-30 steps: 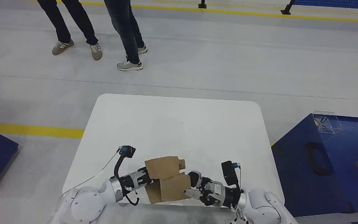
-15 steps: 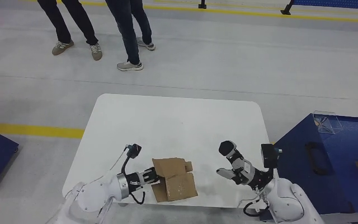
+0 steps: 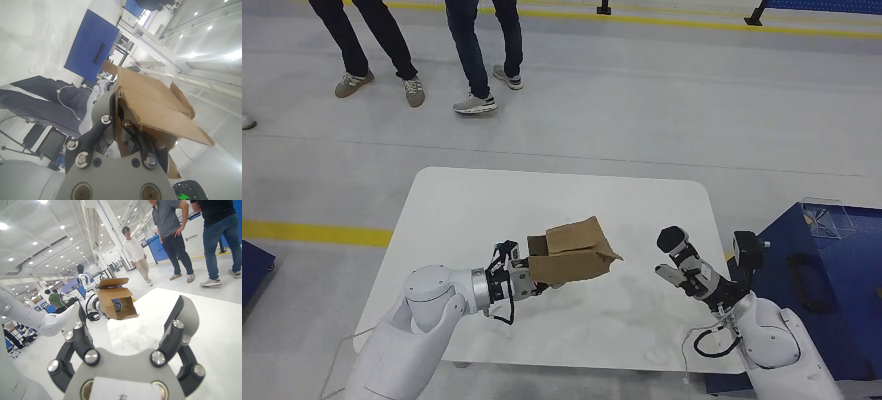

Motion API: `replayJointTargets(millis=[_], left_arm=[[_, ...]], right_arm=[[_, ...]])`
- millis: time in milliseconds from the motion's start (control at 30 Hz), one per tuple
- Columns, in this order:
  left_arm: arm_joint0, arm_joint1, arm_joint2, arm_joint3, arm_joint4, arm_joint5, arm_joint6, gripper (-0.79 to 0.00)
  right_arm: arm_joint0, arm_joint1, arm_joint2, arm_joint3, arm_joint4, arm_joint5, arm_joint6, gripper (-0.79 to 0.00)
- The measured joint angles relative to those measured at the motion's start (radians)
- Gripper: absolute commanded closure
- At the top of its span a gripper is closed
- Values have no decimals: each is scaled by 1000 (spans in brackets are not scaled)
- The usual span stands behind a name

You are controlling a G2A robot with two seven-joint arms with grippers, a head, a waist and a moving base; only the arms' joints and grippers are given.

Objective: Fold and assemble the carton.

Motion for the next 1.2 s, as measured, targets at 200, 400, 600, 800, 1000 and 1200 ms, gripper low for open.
replayJointTargets(millis=[200, 400, 600, 800, 1000, 1200], left_arm=[[11, -6, 8, 14, -46, 31, 42, 0], [16, -20, 33, -18, -157, 64, 147, 0], [32, -16, 45, -60, -138, 61, 154, 0], [40, -13, 52, -87, -115, 46, 164, 0], [35, -14, 58, -84, -118, 25, 185, 0], [19, -19, 73, -61, -135, 10, 203, 0]], right_arm=[[5, 0, 11, -10, -25, 19, -10, -785], [19, -16, 30, -41, -312, 152, -189, -785], [71, -30, -44, 17, -543, 244, -291, -785], [116, -38, -98, 82, -587, 248, -297, -785], [139, -42, -148, 132, -610, 195, -254, -785], [142, -45, -189, 174, -601, 135, -237, -785]])
